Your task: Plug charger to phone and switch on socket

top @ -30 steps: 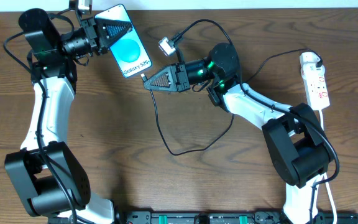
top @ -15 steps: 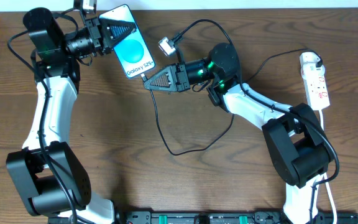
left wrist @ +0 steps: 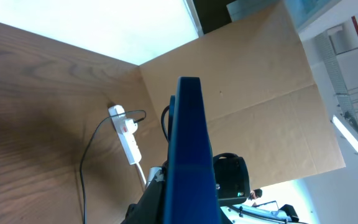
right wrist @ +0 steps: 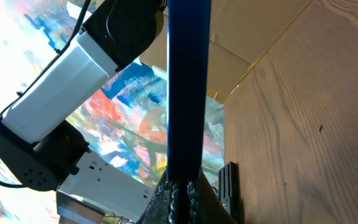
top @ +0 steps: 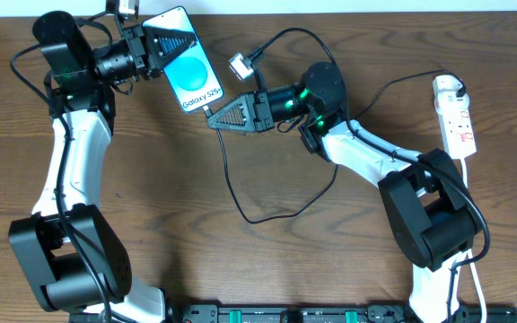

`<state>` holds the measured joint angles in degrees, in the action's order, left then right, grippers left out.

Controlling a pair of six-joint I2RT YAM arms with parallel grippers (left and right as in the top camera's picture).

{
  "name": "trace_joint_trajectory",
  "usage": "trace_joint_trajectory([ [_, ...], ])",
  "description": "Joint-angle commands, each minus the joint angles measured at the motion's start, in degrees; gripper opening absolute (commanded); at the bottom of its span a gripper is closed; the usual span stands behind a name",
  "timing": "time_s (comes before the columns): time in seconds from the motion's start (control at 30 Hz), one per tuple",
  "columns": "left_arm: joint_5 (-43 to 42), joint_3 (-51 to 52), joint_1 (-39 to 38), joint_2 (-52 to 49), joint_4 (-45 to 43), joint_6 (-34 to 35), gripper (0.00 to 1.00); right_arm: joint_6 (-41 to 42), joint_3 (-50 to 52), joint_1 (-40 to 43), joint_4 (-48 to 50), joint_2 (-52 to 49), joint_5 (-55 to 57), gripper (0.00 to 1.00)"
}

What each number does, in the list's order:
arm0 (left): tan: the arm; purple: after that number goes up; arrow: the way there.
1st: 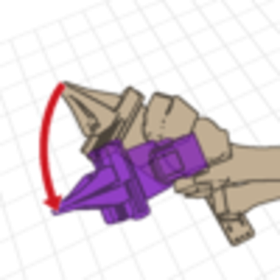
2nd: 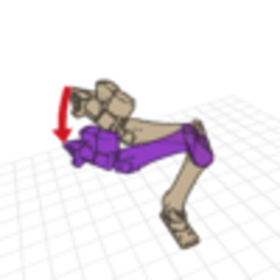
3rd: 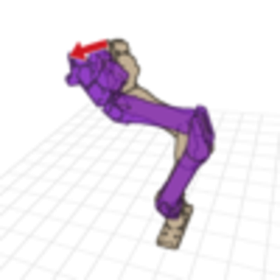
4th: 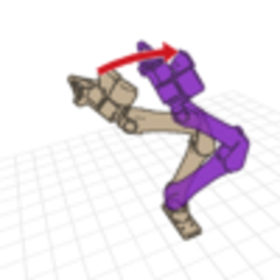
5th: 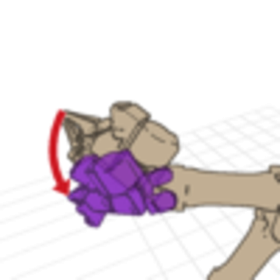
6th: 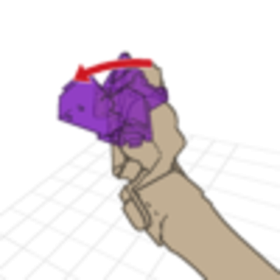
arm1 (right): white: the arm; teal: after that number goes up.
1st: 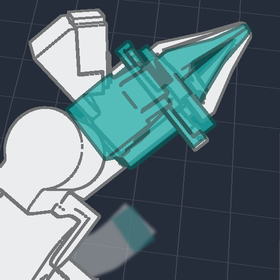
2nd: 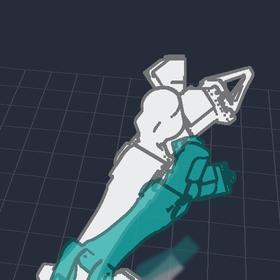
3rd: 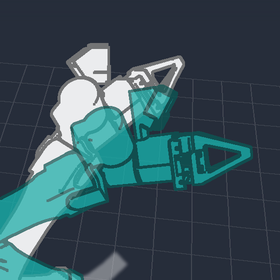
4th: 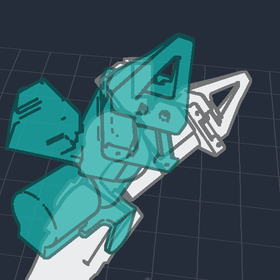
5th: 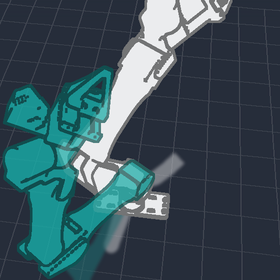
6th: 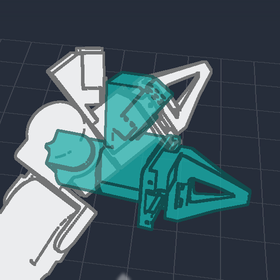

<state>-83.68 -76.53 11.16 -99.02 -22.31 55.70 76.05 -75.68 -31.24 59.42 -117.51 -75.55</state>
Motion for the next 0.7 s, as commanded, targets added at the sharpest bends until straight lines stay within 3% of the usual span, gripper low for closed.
trace_joint_trajectory([
  [0.0, -1.18, -0.55, 0.0, 0.15, -0.31, 0.33, 0.07, -1.18, -0.24, -0.35, 0.17, 0.26, 1.73, 0.01],
  [0.67, -3.32, -0.55, 0.0, 0.15, -0.31, -0.79, 0.07, -1.18, -0.24, -0.24, 0.17, 0.26, 2.8, 0.01],
])
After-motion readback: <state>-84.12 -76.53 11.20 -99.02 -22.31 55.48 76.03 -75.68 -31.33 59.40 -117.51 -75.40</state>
